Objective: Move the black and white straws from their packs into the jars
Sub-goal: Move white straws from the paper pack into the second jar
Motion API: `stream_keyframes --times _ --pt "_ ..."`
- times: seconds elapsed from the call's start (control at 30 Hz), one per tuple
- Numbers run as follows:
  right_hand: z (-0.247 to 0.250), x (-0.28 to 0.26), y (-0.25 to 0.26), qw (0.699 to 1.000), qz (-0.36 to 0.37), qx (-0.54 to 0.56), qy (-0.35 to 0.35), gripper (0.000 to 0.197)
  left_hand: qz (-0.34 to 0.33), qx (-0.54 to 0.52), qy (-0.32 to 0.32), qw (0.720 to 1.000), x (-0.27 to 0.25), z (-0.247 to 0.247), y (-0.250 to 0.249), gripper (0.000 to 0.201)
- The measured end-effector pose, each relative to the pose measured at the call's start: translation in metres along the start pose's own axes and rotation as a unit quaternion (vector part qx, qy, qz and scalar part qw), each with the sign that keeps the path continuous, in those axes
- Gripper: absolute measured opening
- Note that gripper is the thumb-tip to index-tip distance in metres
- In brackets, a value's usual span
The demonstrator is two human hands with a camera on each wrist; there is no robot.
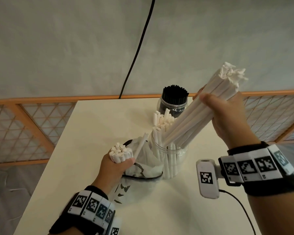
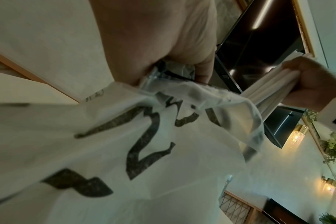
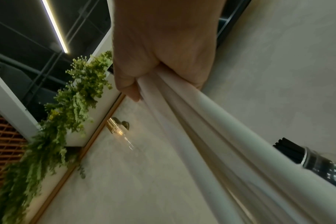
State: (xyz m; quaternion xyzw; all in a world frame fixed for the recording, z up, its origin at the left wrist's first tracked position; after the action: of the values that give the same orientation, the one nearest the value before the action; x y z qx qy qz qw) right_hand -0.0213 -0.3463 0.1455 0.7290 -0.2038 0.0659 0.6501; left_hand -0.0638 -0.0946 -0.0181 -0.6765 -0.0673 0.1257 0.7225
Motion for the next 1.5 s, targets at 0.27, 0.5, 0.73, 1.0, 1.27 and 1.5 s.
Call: stream_keyframes --times 0.27,0.5,0.73,1.0,1.27,1.5 --pt "-0.021 0.022 -0.012 0.995 0.007 -0.095 0.037 0.014 -0.004 0.014 0.01 1.0 -0.006 0.003 -0.001 0.026" --pt "-0.041 0.027 -0.019 0.983 0.001 -0.133 0.13 0.029 -0.013 0.028 0.012 0.999 -0.004 0.006 0.001 0.02" --pt "-0.047 0.029 -0.02 0.976 0.015 -0.132 0.174 0.034 -0.01 0.022 0.02 1.0 -0.005 0.008 0.003 0.039" --pt "-0.046 0.035 -0.024 0.971 0.012 -0.107 0.214 0.053 -0.007 0.031 0.011 0.999 -0.004 0.008 0.002 0.043" --pt "-0.033 0.049 -0.03 0.951 -0.047 -0.063 0.298 0.053 -0.003 0.017 0.004 1.0 -0.004 0.007 -0.002 0.026" --pt "-0.042 0.049 -0.026 0.88 -0.076 -0.034 0.469 0.023 0.004 0.008 -0.012 1.0 -0.006 0.006 -0.003 0.016"
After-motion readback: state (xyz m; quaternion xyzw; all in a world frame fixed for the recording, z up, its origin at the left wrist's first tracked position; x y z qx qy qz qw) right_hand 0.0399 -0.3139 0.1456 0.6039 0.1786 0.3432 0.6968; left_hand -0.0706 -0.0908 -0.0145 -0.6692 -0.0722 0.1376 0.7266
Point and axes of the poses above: each hand's wrist, its own x-axis towards the middle knuckle, its own z-axis out of the back of the hand, y = z × x, the point moved 1 cm from there along x, towards the middle knuckle, and after that the axes turned 4 degrees about -y, right-handed, at the moved point
